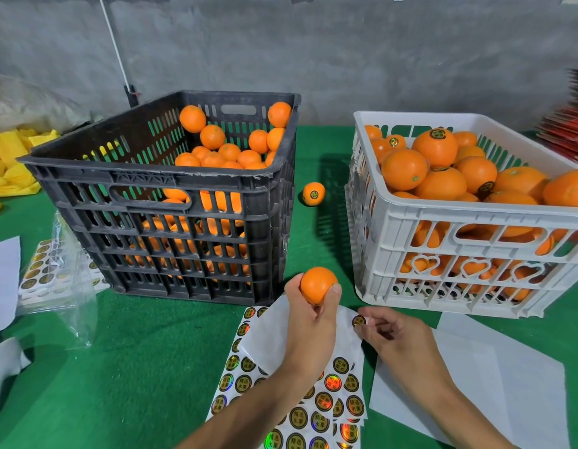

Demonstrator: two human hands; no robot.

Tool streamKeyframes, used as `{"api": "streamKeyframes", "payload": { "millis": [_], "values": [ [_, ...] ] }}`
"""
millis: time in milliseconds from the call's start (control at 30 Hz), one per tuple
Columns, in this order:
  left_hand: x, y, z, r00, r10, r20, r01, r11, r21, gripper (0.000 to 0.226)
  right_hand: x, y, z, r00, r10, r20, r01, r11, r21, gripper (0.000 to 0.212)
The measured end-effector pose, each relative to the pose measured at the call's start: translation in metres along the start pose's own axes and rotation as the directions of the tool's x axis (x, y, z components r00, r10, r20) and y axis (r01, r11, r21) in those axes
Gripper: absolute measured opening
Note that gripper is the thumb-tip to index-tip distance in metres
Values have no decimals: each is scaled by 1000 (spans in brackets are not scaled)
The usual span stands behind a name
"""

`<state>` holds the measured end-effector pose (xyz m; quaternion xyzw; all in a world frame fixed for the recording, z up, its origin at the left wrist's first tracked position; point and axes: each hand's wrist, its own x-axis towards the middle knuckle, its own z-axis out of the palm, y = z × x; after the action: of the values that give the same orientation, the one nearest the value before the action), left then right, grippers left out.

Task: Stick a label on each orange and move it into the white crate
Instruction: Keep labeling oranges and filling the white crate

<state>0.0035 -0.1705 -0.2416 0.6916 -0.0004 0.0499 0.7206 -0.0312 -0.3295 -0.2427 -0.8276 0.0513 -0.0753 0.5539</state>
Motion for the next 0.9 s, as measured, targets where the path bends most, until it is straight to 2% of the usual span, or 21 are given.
{"api": "streamKeyframes", "payload": {
  "millis": [167,467,733,900],
  "values": [
    [-1,0,0,1000,1,2,-1,1000,-3,43,1,0,0,1000,15,12,-15,1000,7,22],
    [0,1,0,1000,-1,9,1,1000,3,45,-2,-3,0,998,-64,20,64,998,-6,26],
    [-1,3,0,1000,7,7,-7,1000,11,42,-6,-10,-2,986,-166,-16,164,981,-107,32],
    [-1,3,0,1000,10,4,-11,999,38,43,-4,-11,-2,995,-104,6,104,991,-82,28]
  ]
}}
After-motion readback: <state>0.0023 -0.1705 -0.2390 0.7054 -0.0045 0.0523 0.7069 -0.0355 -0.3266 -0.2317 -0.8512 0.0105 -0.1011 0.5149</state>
